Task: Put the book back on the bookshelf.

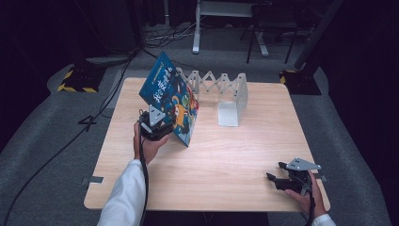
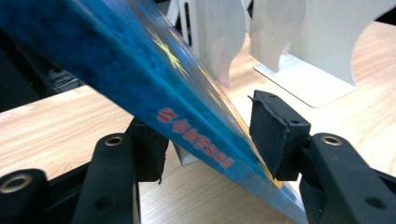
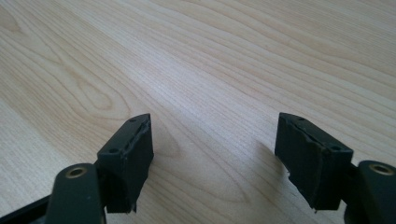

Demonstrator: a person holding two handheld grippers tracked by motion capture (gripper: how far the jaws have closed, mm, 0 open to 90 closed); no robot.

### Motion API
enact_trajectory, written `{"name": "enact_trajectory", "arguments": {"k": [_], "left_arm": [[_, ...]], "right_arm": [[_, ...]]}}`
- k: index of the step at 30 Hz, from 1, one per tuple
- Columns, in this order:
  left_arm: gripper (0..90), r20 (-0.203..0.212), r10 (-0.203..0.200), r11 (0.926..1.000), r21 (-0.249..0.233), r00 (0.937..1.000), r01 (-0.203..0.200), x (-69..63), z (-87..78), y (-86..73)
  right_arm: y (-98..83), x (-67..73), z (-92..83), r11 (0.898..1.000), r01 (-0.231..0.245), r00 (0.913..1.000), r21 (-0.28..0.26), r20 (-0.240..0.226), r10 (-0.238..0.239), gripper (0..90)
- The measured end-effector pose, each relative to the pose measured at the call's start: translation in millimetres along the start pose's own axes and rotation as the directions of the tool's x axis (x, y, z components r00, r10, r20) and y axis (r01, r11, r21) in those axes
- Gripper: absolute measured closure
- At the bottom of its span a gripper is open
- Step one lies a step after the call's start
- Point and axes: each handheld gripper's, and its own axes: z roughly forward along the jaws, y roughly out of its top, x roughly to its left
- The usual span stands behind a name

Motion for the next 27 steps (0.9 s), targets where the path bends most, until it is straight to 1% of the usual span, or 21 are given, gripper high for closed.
{"name": "enact_trajectory", "arguments": {"k": [3, 4, 6, 7, 9, 11, 12, 13, 14, 16, 19, 22, 23, 24, 25, 27], "left_arm": [[47.0, 0.01, 0.006, 1.0, 0.007, 0.9999, -0.006, -0.3, -1.3, 0.4], [47.0, 0.004, 0.015, 0.9999, 0.005, 0.9999, -0.015, -0.3, -3.6, 0.7], [46.2, 0.007, 0.011, 0.9999, 0.001, 0.9999, -0.011, -0.2, -4.9, 0.8], [45.4, 0.02, 0.001, 1.0, 0.005, 0.9998, -0.001, -0.1, -6.3, 0.6], [43.4, 0.021, 0.006, 0.9999, 0.009, 0.9998, -0.006, -0.1, -7.0, 0.5], [42.6, 0.025, 0.022, 0.9996, 0.016, 0.9994, -0.023, -0.2, -9.7, 0.3], [41.8, 0.025, 0.022, 0.9996, 0.016, 0.9994, -0.023, -0.2, -9.7, 0.3], [41.8, 0.035, 0.02, 0.9996, 0.019, 0.9992, -0.021, -0.3, -11.4, 0.4], [40.8, 0.037, 0.027, 0.9994, 0.02, 0.9989, -0.028, 0.3, -12.3, 0.5], [39.4, 0.05, 0.024, 0.9993, 0.029, 0.9985, -0.026, 0.1, -13.9, 0.3], [35.9, 0.059, 0.044, 0.9979, 0.045, 0.9973, -0.047, 0.1, -17.1, -0.2], [32.7, 0.079, 0.058, 0.9963, 0.059, 0.9951, -0.063, -0.4, -20.7, -1.5], [31.5, 0.089, 0.069, 0.9949, 0.068, 0.9936, -0.075, -0.4, -21.6, -2.1], [30.2, 0.089, 0.069, 0.9949, 0.068, 0.9936, -0.075, -0.4, -21.6, -2.1], [30.2, 0.101, 0.075, 0.9931, 0.083, 0.9921, -0.083, -0.3, -22.6, -2.6], [28.1, 0.106, 0.083, 0.9915, 0.092, 0.991, -0.092, -0.1, -25.2, -4.1]], "right_arm": [[0.0, -0.1, 0.0, 1.0, 0.0, 1.0, 0.0, 0.0, 0.0, 28.4], [0.0, -0.1, 0.0, 1.0, -0.001, 1.0, 0.0, 0.0, 0.001, 28.4], [-0.1, -0.1, -0.1, 1.0, -0.001, 1.0, 0.0, 0.0, 0.001, 28.3], [-0.1, -0.2, -0.1, 1.0, -0.001, 1.0, 0.001, 0.0, 0.001, 28.3], [-0.1, -0.3, 0.0, 1.0, -0.001, 1.0, 0.001, -0.001, 0.001, 28.2], [-0.1, -0.2, 0.0, 1.0, -0.001, 1.0, 0.001, 0.0, 0.001, 28.1], [-0.1, -0.2, 0.0, 1.0, -0.001, 1.0, 0.001, 0.0, 0.001, 28.1], [-0.1, -0.1, -0.1, 1.0, -0.001, 1.0, 0.001, 0.0, 0.001, 28.1], [-0.1, -0.2, -0.1, 1.0, -0.001, 1.0, 0.001, 0.0, 0.001, 28.0], [-0.1, -0.4, 0.0, 1.0, -0.003, 1.0, 0.002, -0.001, 0.003, 27.9], [0.0, -0.6, 0.1, 1.0, -0.006, 1.0, 0.003, 0.0, 0.006, 27.2], [0.1, -1.2, 0.4, 1.0, -0.008, 1.0, 0.004, 0.0, 0.008, 26.5], [0.4, -1.8, 0.9, 1.0, -0.017, 0.9999, 0.007, -0.004, 0.017, 25.9], [0.7, -2.3, 1.4, 1.0, -0.023, 0.9997, 0.009, -0.004, 0.023, 25.8], [0.7, -2.3, 1.4, 1.0, -0.023, 0.9997, 0.009, -0.004, 0.023, 25.8], [1.2, -2.8, 1.5, 1.0, -0.023, 0.9997, 0.013, -0.007, 0.023, 25.4]]}}
